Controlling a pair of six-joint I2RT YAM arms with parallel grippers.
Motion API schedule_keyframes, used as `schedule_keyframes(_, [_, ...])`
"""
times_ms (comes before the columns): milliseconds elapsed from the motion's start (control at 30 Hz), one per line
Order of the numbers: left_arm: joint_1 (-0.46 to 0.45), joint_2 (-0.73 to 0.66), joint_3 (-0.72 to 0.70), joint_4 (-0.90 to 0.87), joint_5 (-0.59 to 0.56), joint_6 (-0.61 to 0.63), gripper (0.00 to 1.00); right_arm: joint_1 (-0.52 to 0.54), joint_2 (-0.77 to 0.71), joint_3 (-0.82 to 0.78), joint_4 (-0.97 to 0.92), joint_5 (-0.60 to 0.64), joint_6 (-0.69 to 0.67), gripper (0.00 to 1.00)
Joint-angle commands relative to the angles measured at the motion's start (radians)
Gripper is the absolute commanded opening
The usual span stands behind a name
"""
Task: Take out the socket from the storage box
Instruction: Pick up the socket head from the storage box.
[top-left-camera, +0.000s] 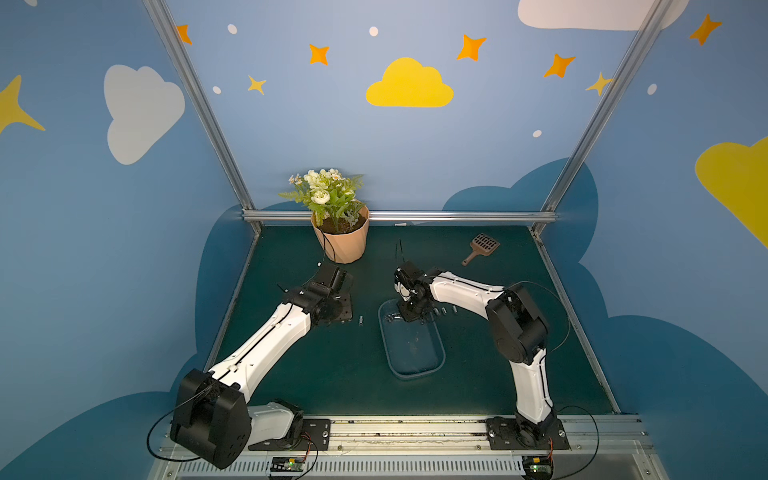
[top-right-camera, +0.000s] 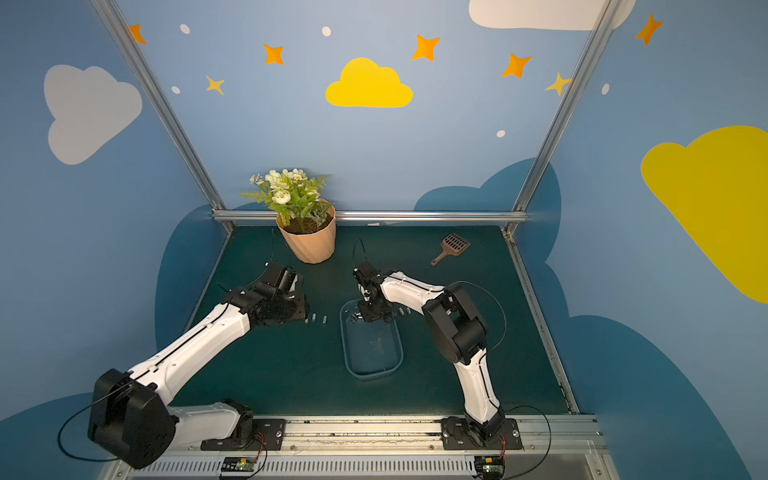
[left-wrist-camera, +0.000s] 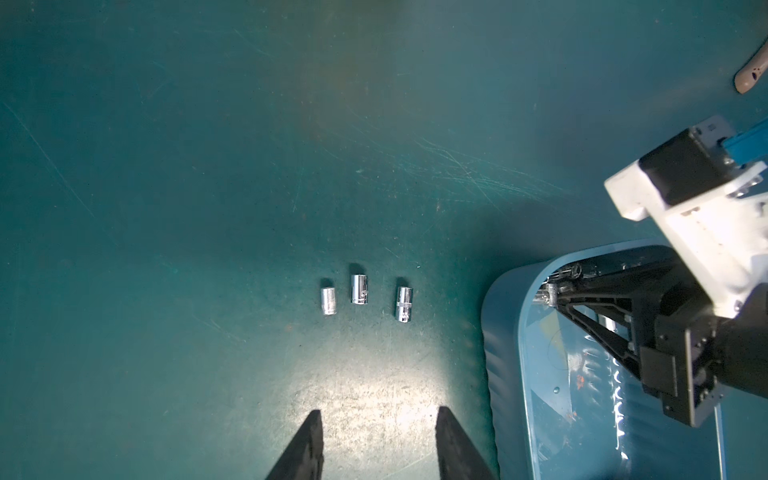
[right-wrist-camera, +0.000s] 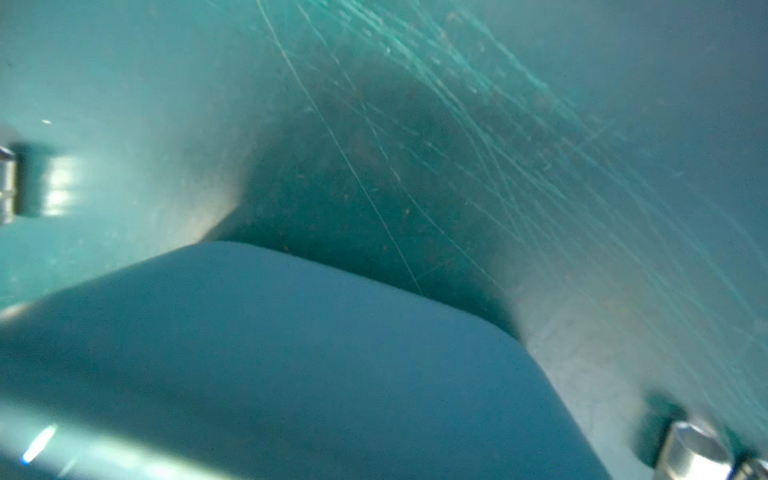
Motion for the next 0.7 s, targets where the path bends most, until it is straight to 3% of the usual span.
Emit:
schedule_keyframes(0, [0.004, -0.024, -0.017, 0.004, 0.013, -0.011, 0.46, 0.004, 0.026, 0.026, -0.002, 0.013, -0.006, 0.22])
schedule_keyframes(367, [0.004, -0.035, -0.024, 0.002, 0.012, -0.014, 0.46, 0.004, 0.02, 0.022, 0.002, 0.01, -0.002, 0.15])
schedule_keyframes(667, [0.004, -0.035, -0.023, 0.002, 0.009, -0.013, 0.46, 0.007, -0.092, -0.039, 0.015, -0.003, 0.011, 0.11])
